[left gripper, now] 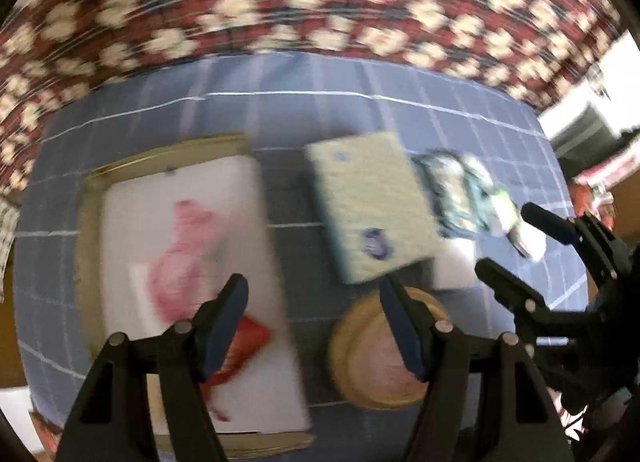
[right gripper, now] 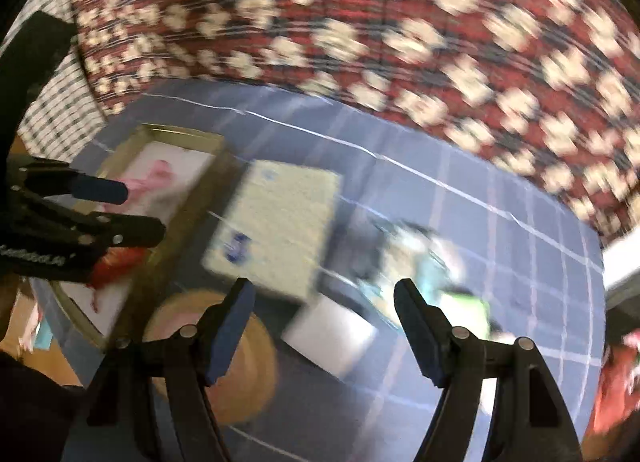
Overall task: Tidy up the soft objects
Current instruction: 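Move both open tools back toward the remaining items on the table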
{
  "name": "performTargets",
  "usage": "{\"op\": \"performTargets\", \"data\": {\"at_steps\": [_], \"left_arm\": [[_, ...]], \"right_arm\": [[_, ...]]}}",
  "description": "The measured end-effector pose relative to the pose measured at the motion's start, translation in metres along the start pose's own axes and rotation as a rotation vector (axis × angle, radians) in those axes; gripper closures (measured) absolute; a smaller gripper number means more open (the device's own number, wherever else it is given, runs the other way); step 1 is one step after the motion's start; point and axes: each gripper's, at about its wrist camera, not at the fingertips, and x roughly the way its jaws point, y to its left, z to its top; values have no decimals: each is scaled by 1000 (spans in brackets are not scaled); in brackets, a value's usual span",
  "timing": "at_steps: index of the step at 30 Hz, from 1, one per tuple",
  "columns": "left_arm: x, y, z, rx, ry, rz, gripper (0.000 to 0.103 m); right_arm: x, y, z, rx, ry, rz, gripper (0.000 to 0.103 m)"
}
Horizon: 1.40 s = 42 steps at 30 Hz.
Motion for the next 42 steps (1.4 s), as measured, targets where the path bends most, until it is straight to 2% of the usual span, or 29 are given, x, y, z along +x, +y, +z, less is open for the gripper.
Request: {"op": "performTargets", "data": {"at_steps": [8, 14, 20, 33, 35, 42], "left_arm": [[22, -82, 1, 146, 53, -77, 34], [46, -119, 4, 170, 116, -101, 34], [68, -138, 2, 152, 184, -119, 34], [103, -144, 0, 88, 277, -96, 34], [106, -146, 0, 87, 280, -92, 28], [117, -156, 4, 102, 288, -73, 21]], "right_arm": [[-17, -54, -45, 105, 31, -66, 29], [-25, -87, -68, 170, 38, -97, 29], [-26, -108, -83, 197, 51, -106, 29], [-17, -135, -95, 207, 79, -106, 29], [-15, -138, -96, 208, 83, -107, 29], [0, -148, -99, 201, 112, -114, 29]]}}
